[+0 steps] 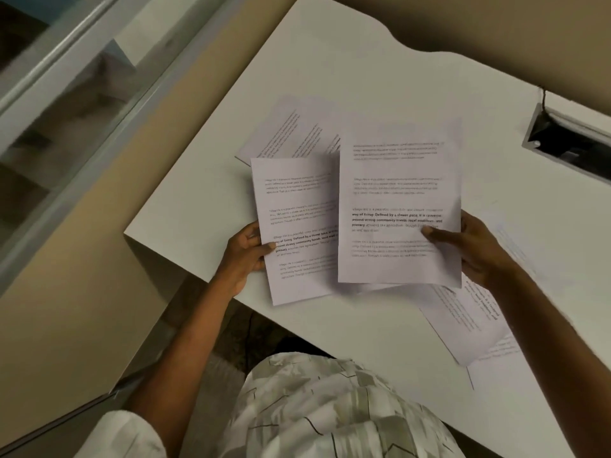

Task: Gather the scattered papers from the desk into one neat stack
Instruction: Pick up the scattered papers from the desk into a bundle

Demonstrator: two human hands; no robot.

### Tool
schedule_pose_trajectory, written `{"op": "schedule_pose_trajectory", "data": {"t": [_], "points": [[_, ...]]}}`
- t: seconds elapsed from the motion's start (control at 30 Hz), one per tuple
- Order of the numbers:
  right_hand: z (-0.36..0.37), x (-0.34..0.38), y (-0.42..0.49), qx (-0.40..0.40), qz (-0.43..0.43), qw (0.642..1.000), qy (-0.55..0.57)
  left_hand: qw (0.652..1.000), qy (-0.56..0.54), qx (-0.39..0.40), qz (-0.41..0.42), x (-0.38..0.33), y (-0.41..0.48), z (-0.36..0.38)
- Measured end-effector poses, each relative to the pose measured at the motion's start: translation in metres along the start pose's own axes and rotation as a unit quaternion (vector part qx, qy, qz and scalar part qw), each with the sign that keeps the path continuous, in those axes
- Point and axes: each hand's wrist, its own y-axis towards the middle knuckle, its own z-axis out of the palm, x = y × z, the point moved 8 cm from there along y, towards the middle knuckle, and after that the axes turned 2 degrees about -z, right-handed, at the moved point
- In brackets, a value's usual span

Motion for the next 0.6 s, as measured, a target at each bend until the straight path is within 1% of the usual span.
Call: {"op": "schedule_pose_trajectory", "data": {"t": [0.07,0.13,0.23,0.33,0.4,0.6], "points": [[0.005,0.000,-0.001,-0.019,-0.020,0.999,0.018,1.000,0.004,0.000,0.002,0.000,0.000,-0.001],[0.004,0.009,-0.002,-0.022,-0.051,0.997,0.060,1.000,0.011,-0.003,0.006,0.000,-0.001,-0.004],[0.003,0.026,-0.010,0.013,-0.075,0.988,0.131,1.000,0.006,-0.011,0.008,0.000,-0.001,-0.009],[0.015,0.031,-0.020,0.067,-0.078,0.981,0.163,1.000,-0.010,-0.016,0.009,0.002,-0.001,-0.010],[0.028,0.022,-0.023,0.087,-0.060,0.982,0.155,1.000,-0.017,-0.012,0.008,0.003,-0.001,-0.008],[0.063,-0.037,-0.016,0.064,0.020,0.996,0.057,1.000,-0.022,0.019,0.011,0.005,-0.006,0.005]]}}
